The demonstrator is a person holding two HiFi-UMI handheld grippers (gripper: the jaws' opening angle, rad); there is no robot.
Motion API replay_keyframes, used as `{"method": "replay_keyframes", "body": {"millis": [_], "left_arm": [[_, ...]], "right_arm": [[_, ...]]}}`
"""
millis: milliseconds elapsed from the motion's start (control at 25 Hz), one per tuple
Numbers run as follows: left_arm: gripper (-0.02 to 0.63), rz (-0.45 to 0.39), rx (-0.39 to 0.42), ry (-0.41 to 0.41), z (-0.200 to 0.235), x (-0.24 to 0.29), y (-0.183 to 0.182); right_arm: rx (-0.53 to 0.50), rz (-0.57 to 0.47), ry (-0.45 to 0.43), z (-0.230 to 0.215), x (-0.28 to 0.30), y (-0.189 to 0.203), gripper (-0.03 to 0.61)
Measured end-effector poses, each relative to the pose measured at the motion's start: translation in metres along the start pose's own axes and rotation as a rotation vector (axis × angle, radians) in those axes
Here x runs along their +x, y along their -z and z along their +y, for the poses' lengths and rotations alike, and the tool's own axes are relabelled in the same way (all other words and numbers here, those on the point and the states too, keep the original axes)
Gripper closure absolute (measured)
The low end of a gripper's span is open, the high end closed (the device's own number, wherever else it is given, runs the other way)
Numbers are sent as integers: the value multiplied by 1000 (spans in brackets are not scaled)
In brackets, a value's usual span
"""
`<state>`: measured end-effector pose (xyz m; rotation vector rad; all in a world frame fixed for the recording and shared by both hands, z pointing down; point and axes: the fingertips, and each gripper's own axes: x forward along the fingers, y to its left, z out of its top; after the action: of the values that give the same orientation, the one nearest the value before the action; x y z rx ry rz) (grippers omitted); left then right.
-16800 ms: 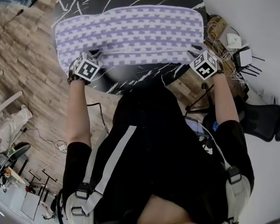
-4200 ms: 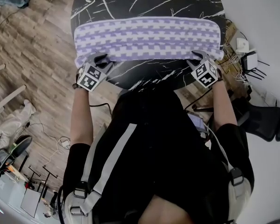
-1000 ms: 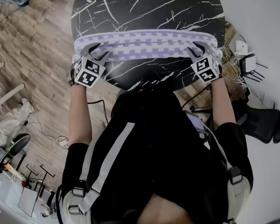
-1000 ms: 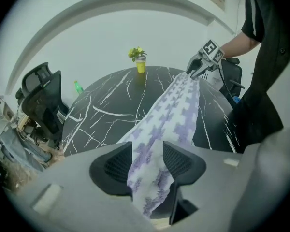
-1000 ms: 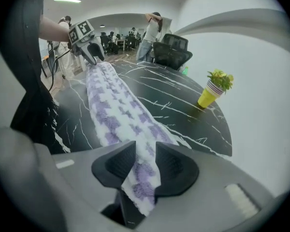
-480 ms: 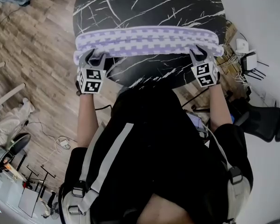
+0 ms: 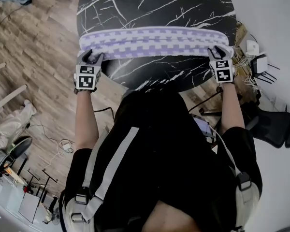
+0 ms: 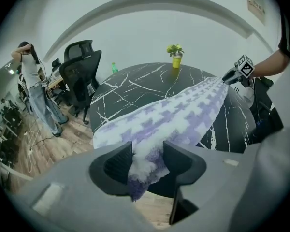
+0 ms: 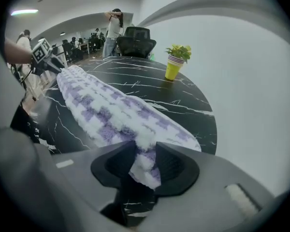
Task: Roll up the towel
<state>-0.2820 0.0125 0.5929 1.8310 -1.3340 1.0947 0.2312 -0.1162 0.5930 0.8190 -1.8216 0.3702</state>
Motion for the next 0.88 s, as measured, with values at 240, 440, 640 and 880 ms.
{"method": "replay_keyframes", "body": {"millis": [240, 440, 640, 880], "left_arm": [[397, -30, -90, 54, 0, 10, 1], [399, -39, -100, 58, 1, 9, 1], [368, -6, 114, -9, -10, -6, -15], [368, -37, 219, 104, -68, -14, -30]], "right_arm": [[120, -6, -74, -2, 14, 2, 443], [100, 4, -35, -1, 13, 0, 446], [-37, -45, 18, 14, -5, -19, 440], [-121, -106, -45, 56, -24, -35, 433]]}}
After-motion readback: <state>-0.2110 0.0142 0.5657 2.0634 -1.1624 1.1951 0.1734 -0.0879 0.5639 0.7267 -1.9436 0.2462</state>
